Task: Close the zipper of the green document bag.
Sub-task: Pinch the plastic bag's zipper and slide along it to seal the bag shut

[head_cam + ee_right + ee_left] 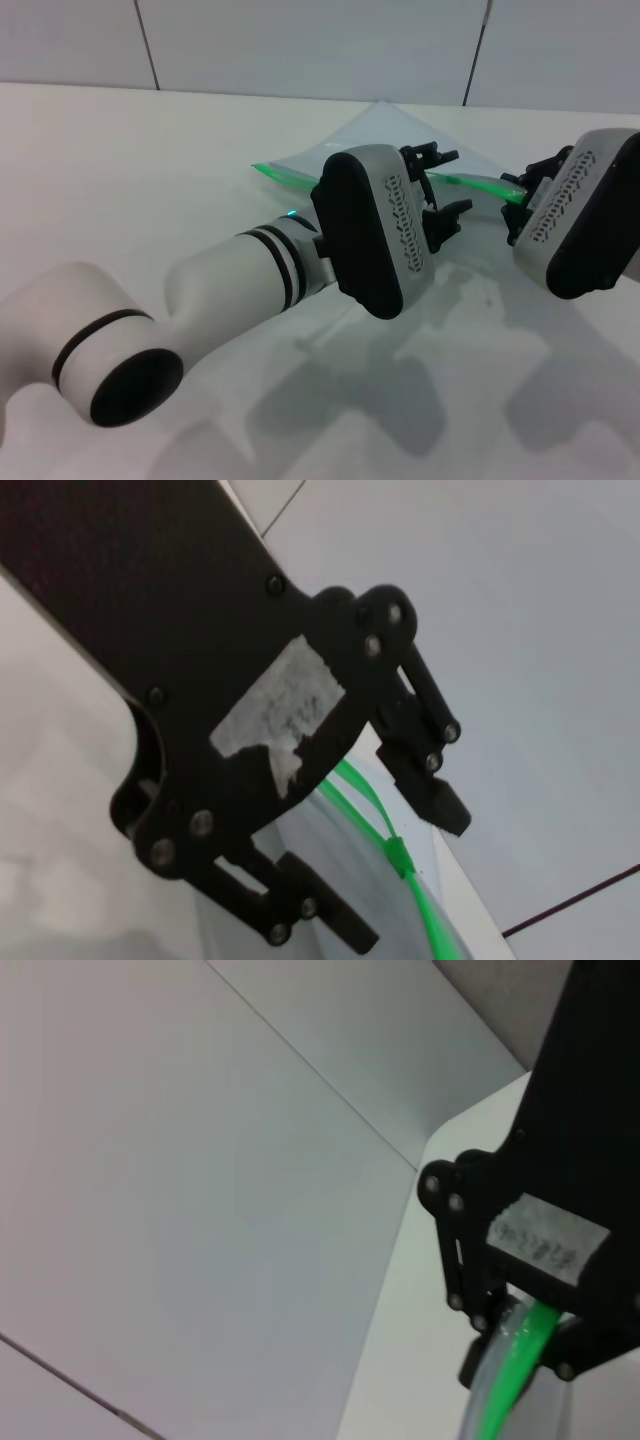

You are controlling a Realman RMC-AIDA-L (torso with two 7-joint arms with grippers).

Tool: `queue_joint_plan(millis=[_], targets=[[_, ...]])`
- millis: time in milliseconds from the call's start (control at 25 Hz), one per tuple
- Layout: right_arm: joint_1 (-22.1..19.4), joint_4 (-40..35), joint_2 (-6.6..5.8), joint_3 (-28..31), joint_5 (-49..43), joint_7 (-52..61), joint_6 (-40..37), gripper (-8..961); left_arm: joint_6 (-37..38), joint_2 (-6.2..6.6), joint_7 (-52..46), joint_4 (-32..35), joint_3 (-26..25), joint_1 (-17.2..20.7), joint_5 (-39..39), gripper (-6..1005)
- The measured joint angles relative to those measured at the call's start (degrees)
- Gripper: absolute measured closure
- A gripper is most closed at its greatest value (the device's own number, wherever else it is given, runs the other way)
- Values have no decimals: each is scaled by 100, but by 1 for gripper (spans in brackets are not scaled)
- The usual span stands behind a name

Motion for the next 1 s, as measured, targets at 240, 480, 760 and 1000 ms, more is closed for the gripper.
queue_joint_plan(millis=[240, 480, 760, 1000], targets=[[-1, -51, 0, -51, -19, 1, 0, 903, 170, 0, 41, 84, 7, 20, -46, 452], [26, -53, 0, -81, -7, 6, 0, 904, 187, -8, 18, 166, 49, -33, -50, 458], [45, -54, 0, -110, -1, 11, 0, 904, 188, -16, -3, 261, 67, -96, -51, 459], [49, -53, 0, -119, 0, 12, 0, 904, 187, -18, -9, 288, 66, -93, -59, 463]])
